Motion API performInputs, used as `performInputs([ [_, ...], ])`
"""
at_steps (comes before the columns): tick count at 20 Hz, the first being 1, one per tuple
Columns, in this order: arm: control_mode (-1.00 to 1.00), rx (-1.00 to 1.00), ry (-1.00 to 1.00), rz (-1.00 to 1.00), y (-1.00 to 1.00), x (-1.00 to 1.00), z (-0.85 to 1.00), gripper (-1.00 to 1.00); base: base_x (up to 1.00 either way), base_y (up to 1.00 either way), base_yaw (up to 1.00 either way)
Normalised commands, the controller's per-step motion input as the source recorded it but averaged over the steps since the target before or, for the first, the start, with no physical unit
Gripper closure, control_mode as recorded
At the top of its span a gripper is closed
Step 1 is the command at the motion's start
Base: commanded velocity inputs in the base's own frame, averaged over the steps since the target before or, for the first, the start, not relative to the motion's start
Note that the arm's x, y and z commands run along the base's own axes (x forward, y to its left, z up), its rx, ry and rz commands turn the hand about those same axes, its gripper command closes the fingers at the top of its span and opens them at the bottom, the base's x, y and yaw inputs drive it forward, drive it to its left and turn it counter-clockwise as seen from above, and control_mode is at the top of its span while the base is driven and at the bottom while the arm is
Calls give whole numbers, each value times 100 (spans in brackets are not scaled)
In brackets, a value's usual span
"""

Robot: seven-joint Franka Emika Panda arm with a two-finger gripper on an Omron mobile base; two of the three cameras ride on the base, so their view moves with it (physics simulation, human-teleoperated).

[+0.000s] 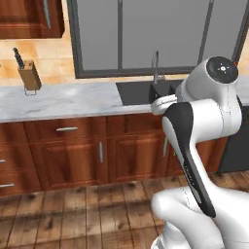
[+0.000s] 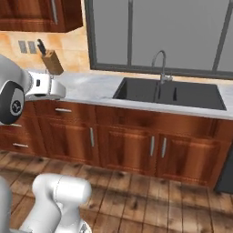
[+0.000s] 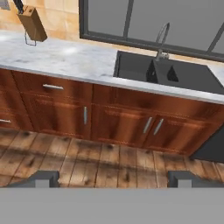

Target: Pick the honey bottle and honey bottle from the counter and place them in the cabinets closest to them.

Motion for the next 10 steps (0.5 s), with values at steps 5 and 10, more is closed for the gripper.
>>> performInputs([
  [5,100,0,0,0,0,0,0,-100,-25,100,1],
  [10,100,0,0,0,0,0,0,-100,-23,100,2],
])
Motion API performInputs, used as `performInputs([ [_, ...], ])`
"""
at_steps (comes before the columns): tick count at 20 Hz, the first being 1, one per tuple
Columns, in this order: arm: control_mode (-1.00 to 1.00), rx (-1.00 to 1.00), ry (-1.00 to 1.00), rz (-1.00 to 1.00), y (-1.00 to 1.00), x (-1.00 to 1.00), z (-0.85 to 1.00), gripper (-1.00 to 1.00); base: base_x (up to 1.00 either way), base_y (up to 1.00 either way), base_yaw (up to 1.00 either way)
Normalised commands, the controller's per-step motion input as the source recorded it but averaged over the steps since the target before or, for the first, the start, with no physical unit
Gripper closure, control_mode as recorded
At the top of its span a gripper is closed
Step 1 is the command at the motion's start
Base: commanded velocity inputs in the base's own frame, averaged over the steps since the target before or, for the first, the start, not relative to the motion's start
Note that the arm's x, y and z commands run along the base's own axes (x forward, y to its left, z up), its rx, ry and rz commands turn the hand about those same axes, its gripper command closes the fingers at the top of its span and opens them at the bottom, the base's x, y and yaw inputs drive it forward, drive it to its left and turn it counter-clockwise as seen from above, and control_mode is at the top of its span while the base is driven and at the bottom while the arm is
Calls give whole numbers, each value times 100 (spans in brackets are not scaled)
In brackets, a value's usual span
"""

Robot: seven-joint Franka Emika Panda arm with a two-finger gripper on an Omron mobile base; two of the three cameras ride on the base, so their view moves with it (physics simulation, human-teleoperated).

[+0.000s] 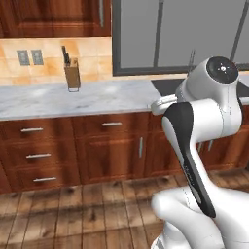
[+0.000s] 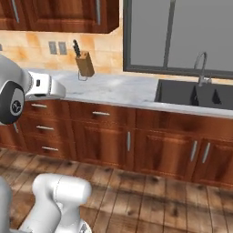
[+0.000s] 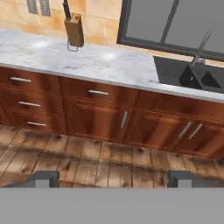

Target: Pick the honey bottle and honey bottle from the counter and place them in the cabinets closest to them.

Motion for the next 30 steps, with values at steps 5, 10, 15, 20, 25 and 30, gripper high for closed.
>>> performInputs([
  [5,100,0,0,0,0,0,0,-100,-8,100,2],
  [10,100,0,0,0,0,0,0,-100,-6,100,3],
  [15,100,0,0,0,0,0,0,-100,6,100,0],
  [20,100,0,0,0,0,0,0,-100,21,100,0],
  [25,100,0,0,0,0,0,0,-100,38,100,0],
  [30,100,0,0,0,0,0,0,-100,75,100,0],
])
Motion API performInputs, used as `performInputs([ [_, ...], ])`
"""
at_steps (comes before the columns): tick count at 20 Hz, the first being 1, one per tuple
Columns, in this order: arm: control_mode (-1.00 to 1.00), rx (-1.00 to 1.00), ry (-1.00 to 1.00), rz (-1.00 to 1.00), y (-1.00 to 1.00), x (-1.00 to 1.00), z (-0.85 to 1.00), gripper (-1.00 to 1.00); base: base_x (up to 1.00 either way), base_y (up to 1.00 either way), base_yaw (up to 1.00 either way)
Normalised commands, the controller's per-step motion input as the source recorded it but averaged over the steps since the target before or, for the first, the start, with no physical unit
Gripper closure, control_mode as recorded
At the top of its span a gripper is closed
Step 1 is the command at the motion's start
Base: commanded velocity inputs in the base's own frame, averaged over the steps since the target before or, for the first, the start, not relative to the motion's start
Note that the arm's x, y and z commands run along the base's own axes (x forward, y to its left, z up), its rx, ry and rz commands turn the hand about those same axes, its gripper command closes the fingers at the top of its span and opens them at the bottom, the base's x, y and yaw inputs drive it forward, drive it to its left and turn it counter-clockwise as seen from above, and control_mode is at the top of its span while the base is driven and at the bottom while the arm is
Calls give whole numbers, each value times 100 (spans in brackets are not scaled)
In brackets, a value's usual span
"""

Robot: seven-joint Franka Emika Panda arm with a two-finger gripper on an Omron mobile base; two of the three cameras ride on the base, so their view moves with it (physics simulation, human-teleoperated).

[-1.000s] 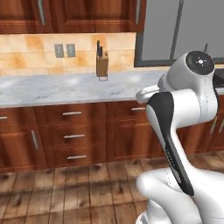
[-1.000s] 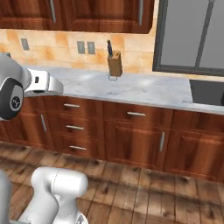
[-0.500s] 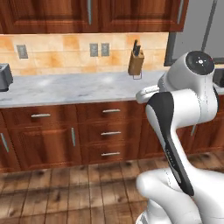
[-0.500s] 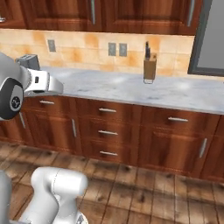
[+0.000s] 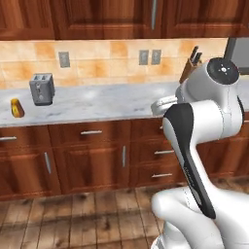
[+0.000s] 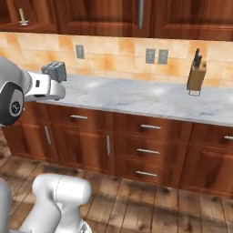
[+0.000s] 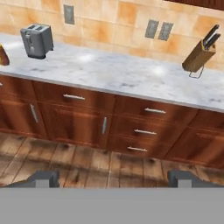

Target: Pick the honey bottle and honey bottle from the counter and place them in the cabinets closest to them.

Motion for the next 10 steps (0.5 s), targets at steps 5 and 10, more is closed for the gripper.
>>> performInputs([
  [5,100,0,0,0,0,0,0,-100,81,94,0],
  [10,100,0,0,0,0,0,0,-100,67,79,0],
])
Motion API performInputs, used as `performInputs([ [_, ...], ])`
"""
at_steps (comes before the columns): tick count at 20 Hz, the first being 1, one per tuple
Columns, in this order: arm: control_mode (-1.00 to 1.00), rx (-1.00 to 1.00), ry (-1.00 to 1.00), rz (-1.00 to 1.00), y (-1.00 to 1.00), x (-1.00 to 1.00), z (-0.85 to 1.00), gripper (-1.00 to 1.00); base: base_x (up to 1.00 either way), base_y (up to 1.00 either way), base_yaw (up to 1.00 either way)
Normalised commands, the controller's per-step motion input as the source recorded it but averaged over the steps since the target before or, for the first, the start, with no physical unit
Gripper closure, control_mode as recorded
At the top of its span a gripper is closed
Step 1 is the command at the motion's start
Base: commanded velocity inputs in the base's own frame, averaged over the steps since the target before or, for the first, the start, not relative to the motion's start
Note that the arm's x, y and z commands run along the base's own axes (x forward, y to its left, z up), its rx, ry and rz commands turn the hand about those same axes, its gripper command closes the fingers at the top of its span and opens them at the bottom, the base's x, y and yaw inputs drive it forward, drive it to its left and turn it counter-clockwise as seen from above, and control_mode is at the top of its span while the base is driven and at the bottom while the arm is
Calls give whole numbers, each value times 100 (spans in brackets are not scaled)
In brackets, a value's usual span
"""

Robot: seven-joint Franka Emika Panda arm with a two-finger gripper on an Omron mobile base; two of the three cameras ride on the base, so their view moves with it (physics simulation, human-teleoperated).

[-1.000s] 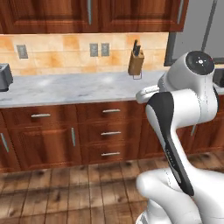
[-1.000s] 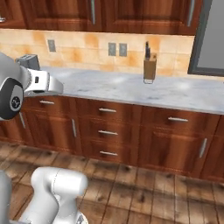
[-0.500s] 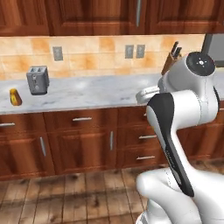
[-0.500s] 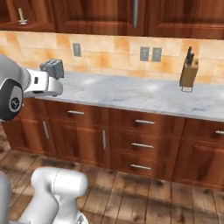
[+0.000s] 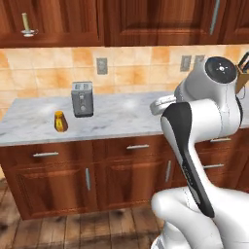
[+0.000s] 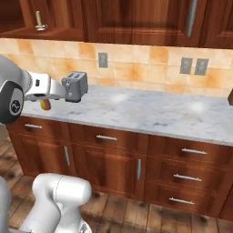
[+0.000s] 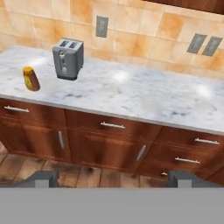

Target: Pick the honey bottle and honey bottle from the counter and place them in the cabinets closest to them.

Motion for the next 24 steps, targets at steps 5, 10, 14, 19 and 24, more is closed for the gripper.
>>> performInputs([
  [5,100,0,0,0,0,0,0,-100,59,22,-5],
  [10,100,0,0,0,0,0,0,-100,83,27,-2],
  [14,100,0,0,0,0,0,0,-100,55,78,0],
  [19,100,0,0,0,0,0,0,-100,54,82,0],
  [24,100,0,0,0,0,0,0,-100,7,21,0],
])
